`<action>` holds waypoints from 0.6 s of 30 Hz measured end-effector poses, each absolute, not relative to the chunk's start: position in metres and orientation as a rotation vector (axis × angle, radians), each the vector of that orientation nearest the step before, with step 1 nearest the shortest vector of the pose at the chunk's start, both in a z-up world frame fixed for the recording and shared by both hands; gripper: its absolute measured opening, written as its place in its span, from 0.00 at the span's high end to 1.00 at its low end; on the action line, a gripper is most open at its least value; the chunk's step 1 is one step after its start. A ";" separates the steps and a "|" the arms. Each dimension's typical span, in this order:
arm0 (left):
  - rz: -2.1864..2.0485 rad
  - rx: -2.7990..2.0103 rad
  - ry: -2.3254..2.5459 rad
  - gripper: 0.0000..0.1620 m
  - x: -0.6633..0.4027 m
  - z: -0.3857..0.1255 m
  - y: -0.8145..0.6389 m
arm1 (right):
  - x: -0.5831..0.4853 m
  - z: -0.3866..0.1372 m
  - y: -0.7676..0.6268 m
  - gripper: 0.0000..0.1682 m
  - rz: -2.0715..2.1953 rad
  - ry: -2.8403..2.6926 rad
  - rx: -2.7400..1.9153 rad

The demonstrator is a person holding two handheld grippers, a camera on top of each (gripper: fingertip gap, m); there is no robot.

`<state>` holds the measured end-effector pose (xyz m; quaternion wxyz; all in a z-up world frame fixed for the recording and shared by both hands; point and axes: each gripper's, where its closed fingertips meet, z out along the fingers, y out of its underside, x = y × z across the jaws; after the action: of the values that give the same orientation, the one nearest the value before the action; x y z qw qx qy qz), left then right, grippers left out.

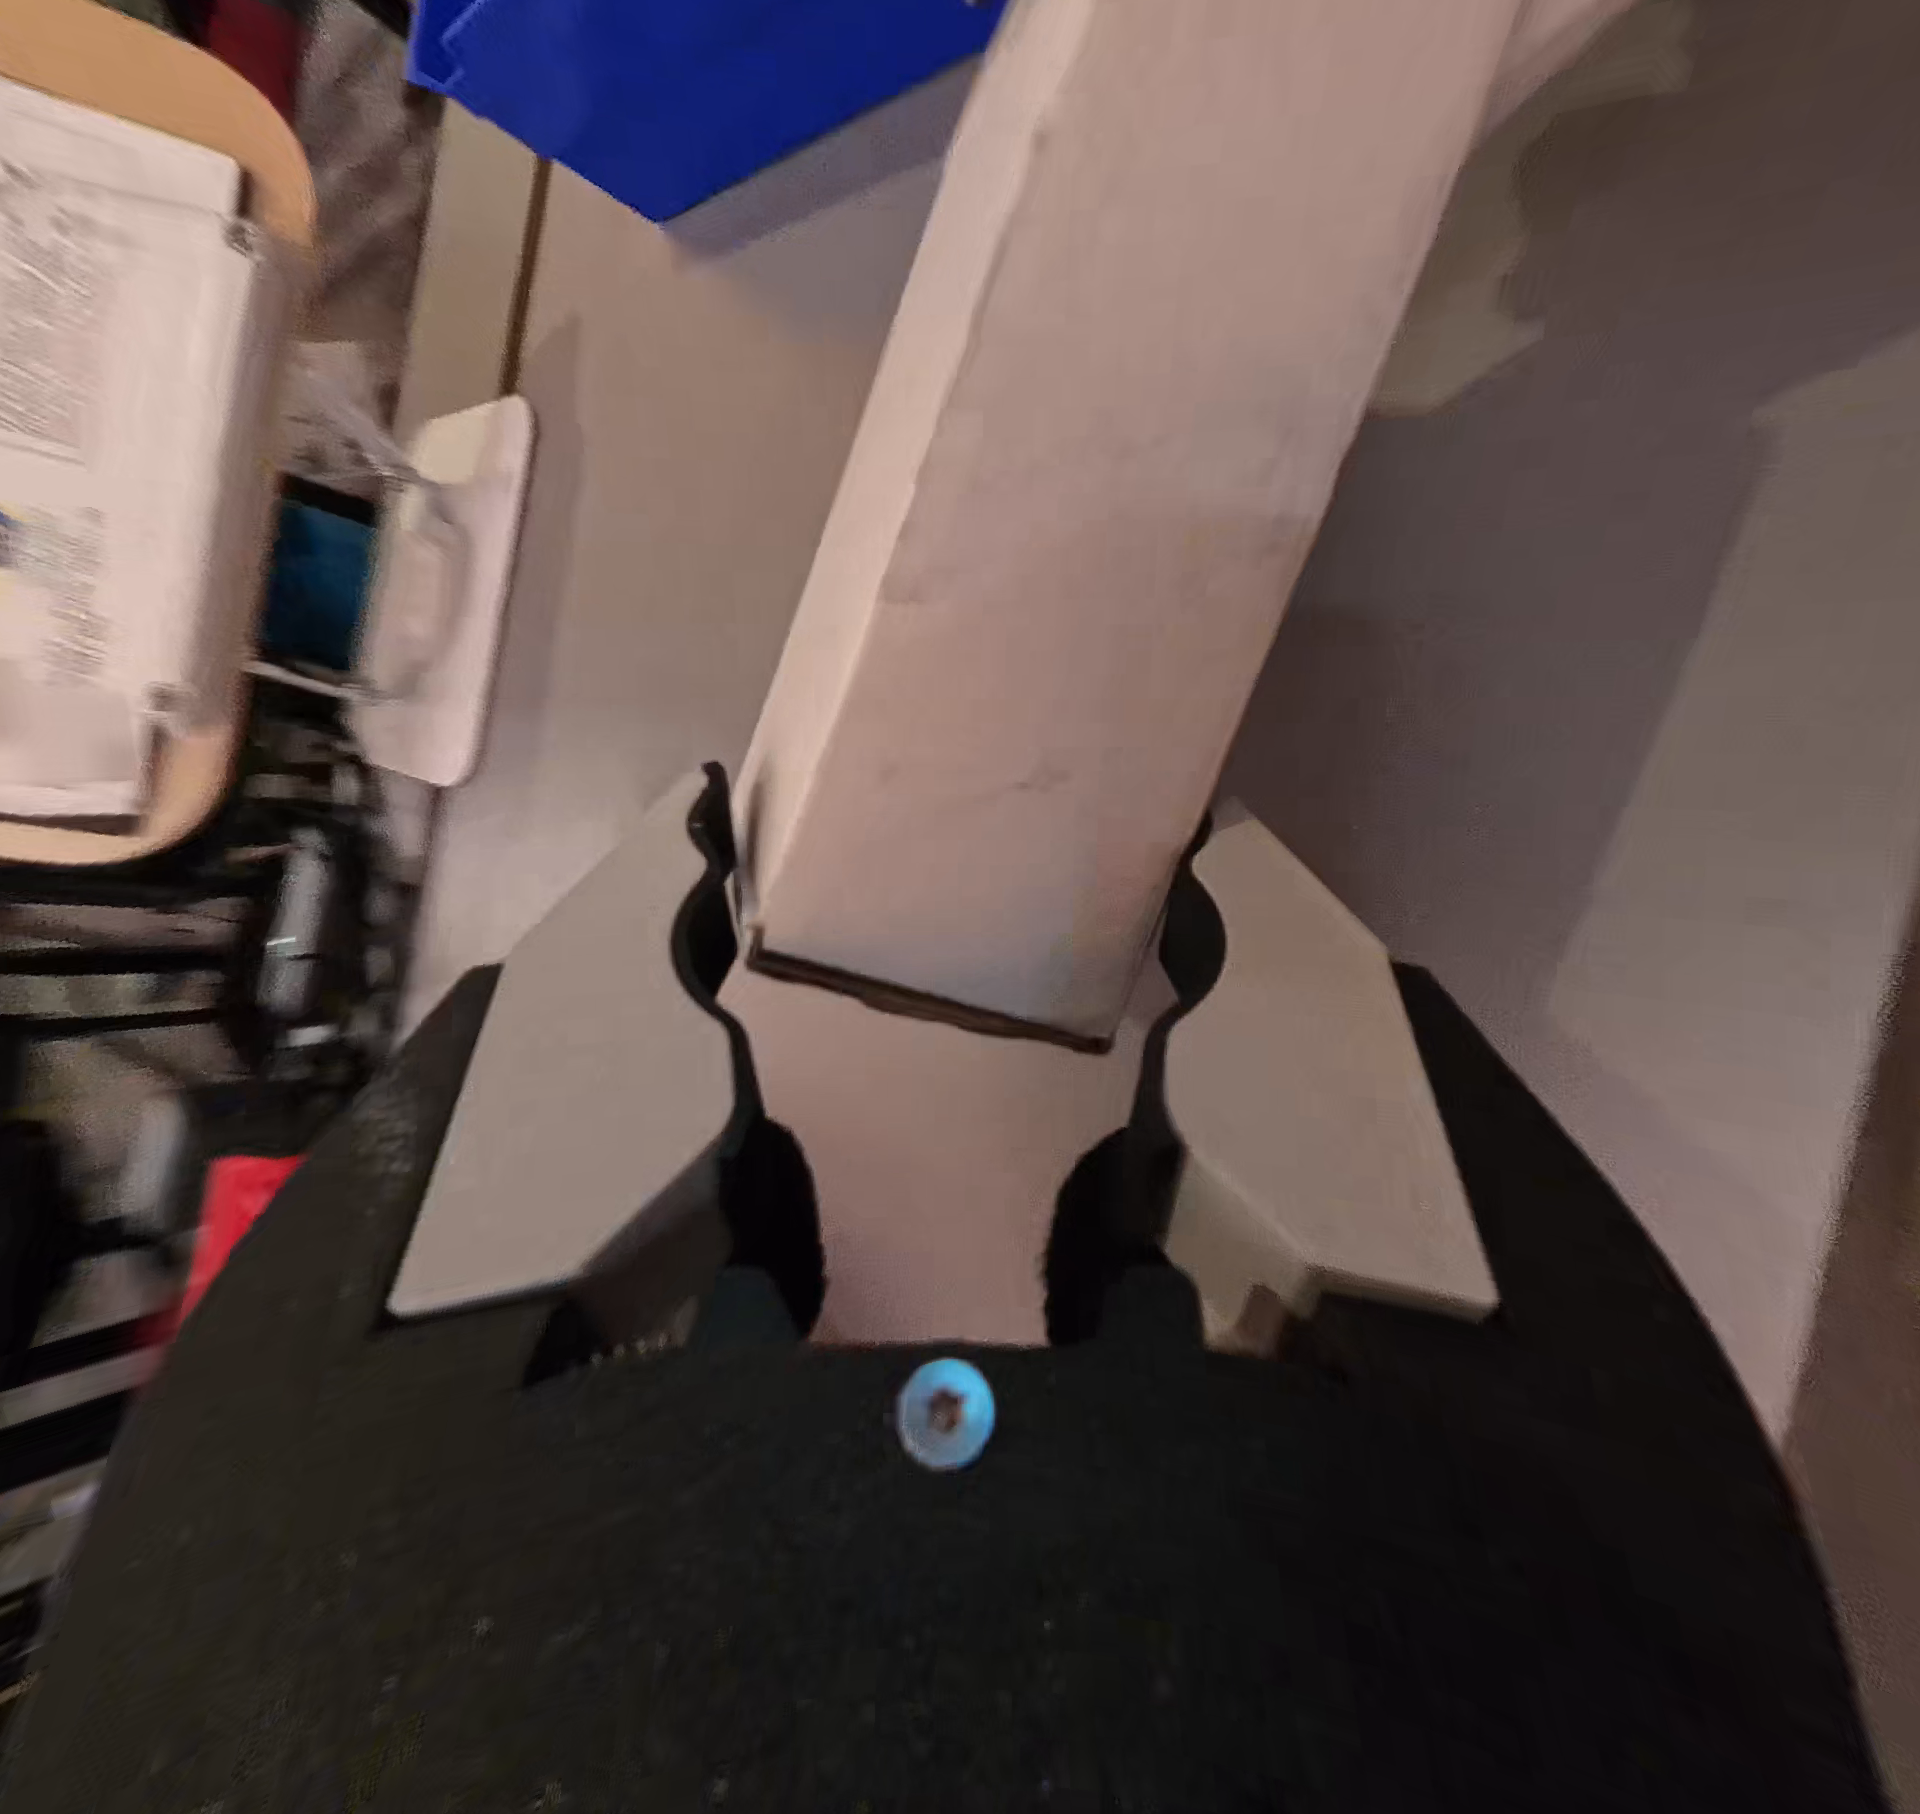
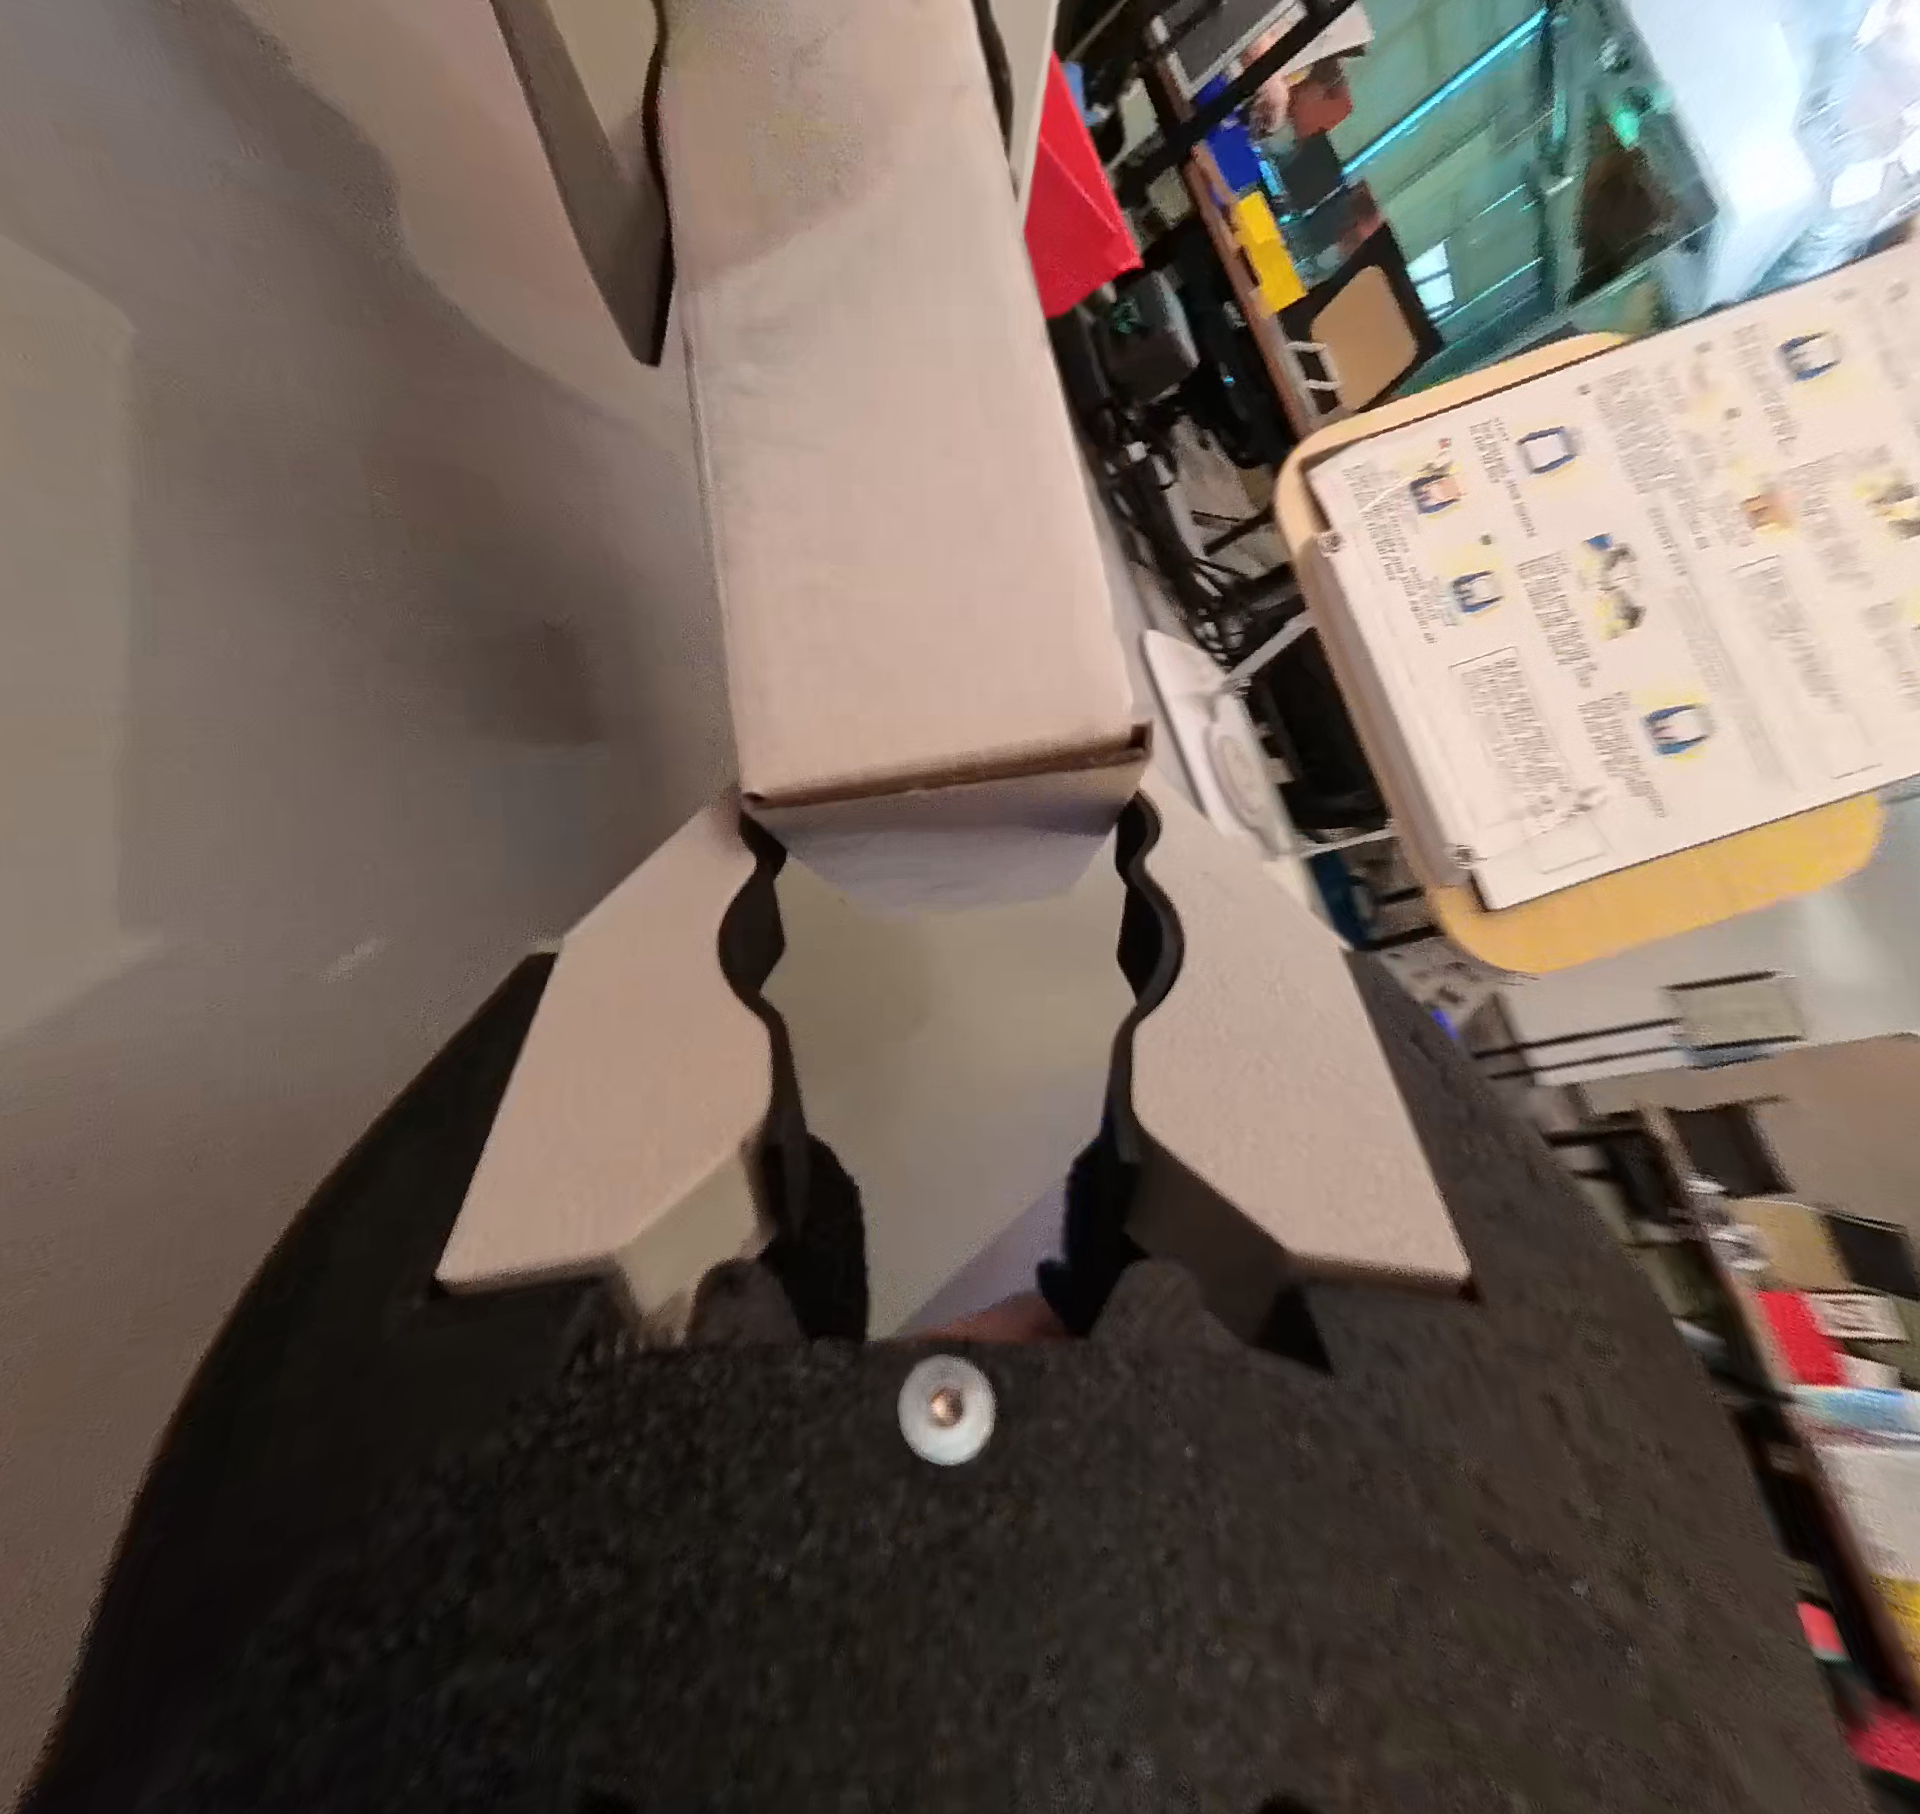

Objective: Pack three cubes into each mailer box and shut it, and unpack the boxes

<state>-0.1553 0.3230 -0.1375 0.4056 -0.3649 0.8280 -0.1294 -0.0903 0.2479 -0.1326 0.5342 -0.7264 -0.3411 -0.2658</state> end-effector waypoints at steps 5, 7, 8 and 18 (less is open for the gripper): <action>-0.824 -1.125 2.009 0.38 -0.162 -0.103 0.319 | -0.097 -0.121 0.243 0.62 -0.167 -0.579 -1.818; -0.966 -1.190 1.992 0.32 -0.166 -0.098 0.321 | -0.098 -0.121 0.241 0.62 0.059 -0.458 -1.868; -1.048 -1.226 1.998 0.30 -0.168 -0.099 0.318 | -0.098 -0.123 0.241 0.62 0.162 -0.404 -1.897; -1.016 -1.378 2.225 0.22 -0.170 -0.174 0.303 | -0.123 -0.141 0.236 0.63 0.951 0.019 -2.042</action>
<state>-0.1698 0.3034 -0.1740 0.1662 -0.4840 0.7816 -0.3568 -0.1227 0.2363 -0.1414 0.4299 -0.8185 0.0076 0.3809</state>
